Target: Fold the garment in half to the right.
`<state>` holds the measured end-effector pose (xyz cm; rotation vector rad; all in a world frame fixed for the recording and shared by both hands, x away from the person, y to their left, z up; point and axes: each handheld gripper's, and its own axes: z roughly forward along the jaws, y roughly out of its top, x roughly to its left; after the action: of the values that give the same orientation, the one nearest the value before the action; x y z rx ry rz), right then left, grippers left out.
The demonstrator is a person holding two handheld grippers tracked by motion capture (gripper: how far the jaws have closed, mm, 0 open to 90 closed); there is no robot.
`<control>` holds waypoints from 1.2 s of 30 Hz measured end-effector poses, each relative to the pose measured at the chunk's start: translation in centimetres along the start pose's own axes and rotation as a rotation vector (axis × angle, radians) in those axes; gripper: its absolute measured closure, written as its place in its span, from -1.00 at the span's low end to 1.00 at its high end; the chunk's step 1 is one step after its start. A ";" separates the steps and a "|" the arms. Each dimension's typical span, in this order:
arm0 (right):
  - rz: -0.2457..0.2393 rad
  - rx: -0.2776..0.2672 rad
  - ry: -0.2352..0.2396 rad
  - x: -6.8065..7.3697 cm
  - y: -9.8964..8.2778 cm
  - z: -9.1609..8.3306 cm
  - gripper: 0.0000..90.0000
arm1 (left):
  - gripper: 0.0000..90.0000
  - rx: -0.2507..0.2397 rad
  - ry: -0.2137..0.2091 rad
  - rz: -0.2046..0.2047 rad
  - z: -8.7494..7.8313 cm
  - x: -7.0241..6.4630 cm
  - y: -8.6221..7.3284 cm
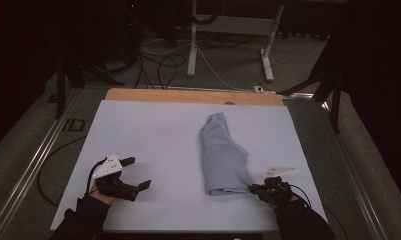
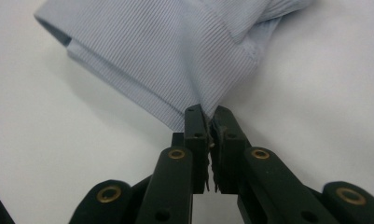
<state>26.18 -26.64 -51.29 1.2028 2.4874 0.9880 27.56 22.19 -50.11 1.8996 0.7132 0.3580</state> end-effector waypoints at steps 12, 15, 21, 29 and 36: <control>0.042 0.026 -0.009 -0.6 -0.9 0.7 0.91 | -0.99 -0.001 -0.001 -0.006 0.0 0.1 -0.1; 0.040 0.027 -0.015 -0.6 -1.0 0.6 0.91 | -0.99 -0.003 -0.002 -0.001 0.0 0.1 -0.1; 0.031 0.031 -0.020 -0.8 -1.1 0.4 0.91 | -0.99 -0.006 -0.003 -0.004 -0.1 0.2 -0.1; 0.039 0.039 -0.031 -1.1 -1.2 0.3 0.91 | -0.99 -0.009 0.000 -0.010 -0.2 0.3 -0.2; 0.038 0.044 -0.094 -1.5 -1.3 -0.1 0.92 | -0.99 -0.009 -0.002 -0.009 -0.2 0.3 -0.2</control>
<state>26.30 -28.42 -52.22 1.2830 2.4342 0.8685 27.69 22.57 -50.23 1.8878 0.7175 0.3531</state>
